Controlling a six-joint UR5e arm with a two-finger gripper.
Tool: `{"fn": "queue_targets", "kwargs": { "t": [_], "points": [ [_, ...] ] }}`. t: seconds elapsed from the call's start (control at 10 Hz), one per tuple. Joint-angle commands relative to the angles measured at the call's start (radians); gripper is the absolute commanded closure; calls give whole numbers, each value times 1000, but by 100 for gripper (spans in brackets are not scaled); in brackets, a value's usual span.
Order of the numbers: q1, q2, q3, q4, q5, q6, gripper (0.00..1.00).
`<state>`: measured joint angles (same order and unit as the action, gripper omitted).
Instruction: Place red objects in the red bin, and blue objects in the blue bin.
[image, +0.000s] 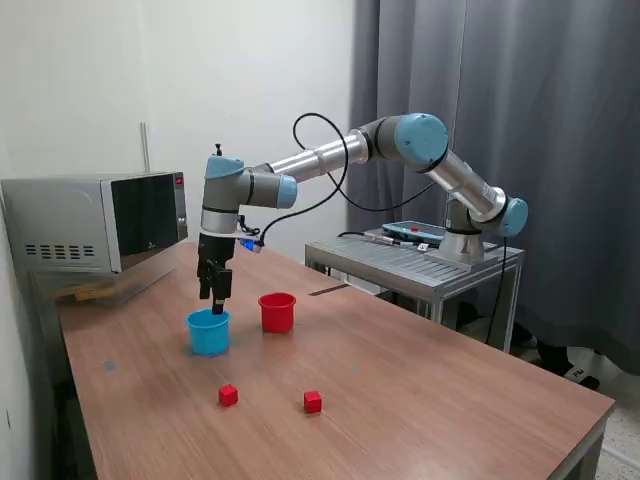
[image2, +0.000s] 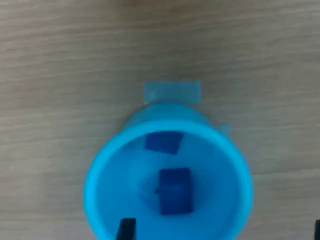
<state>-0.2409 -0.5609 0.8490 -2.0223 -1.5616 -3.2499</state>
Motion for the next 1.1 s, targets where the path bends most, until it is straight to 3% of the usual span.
{"fn": "queue_targets", "kwargs": {
  "t": [0.0,0.2,0.6,0.8,1.0],
  "points": [
    [61,-57,77,11,-2,-7,0],
    [190,-91,110,13,-3,-7,0],
    [307,-128,165,10,-3,25,0],
    [337,-128,154,10,-2,294,0],
    [368,-116,154,1,0,463,0]
  ]
}}
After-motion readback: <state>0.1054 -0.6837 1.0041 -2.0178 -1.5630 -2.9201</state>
